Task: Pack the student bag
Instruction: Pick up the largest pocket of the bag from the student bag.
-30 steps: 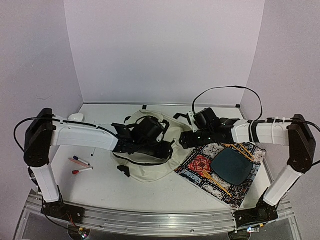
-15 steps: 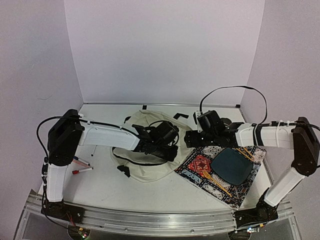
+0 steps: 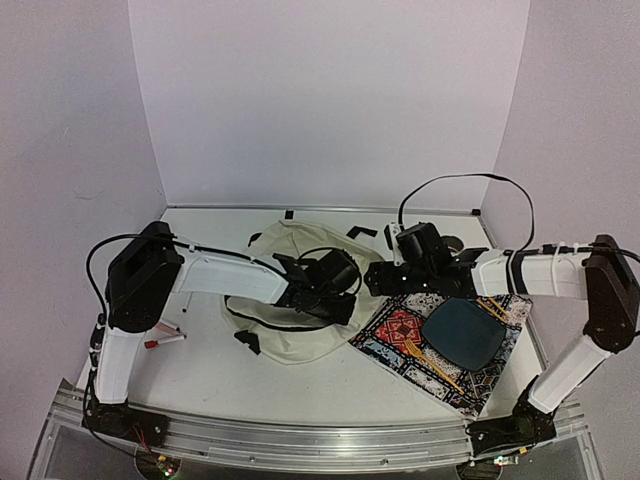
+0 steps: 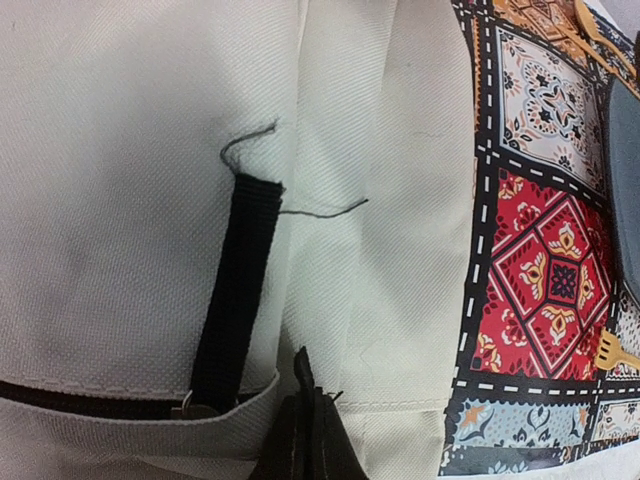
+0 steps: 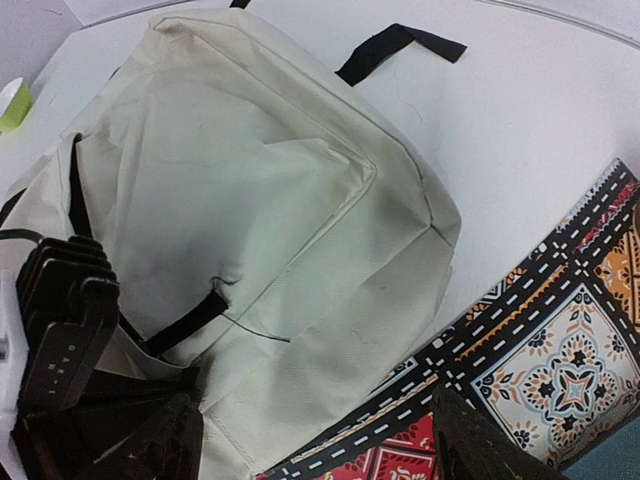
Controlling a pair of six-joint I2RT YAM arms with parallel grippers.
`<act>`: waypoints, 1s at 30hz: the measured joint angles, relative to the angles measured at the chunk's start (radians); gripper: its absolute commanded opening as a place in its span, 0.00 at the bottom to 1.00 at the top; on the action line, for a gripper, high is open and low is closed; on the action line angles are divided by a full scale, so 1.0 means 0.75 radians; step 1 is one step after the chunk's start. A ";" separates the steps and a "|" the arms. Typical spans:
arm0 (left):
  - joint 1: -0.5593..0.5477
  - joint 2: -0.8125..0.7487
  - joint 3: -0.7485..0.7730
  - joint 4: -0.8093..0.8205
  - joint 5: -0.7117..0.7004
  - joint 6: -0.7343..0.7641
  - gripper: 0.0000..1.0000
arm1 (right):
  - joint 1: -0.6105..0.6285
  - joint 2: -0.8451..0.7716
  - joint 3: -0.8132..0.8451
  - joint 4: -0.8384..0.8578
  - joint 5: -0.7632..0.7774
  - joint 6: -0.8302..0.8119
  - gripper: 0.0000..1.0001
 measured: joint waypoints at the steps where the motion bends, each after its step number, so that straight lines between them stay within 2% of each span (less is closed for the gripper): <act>1: 0.000 -0.003 -0.006 0.002 -0.006 -0.004 0.00 | 0.000 0.000 -0.001 0.005 -0.014 0.001 0.78; 8: -0.002 -0.179 -0.181 0.037 -0.010 -0.050 0.00 | 0.000 0.008 -0.001 0.065 -0.117 0.029 0.77; 15: 0.000 -0.375 -0.355 0.123 -0.006 -0.115 0.00 | 0.000 0.127 0.006 0.095 -0.212 0.077 0.75; 19: 0.000 -0.389 -0.403 0.176 -0.005 -0.138 0.00 | 0.000 0.209 0.014 0.126 -0.282 0.107 0.77; 25: 0.000 -0.391 -0.440 0.234 -0.013 -0.174 0.00 | 0.000 0.216 0.013 0.171 -0.348 0.190 0.84; 30: 0.000 -0.391 -0.451 0.277 -0.012 -0.197 0.00 | 0.000 0.214 -0.032 0.274 -0.404 0.392 0.83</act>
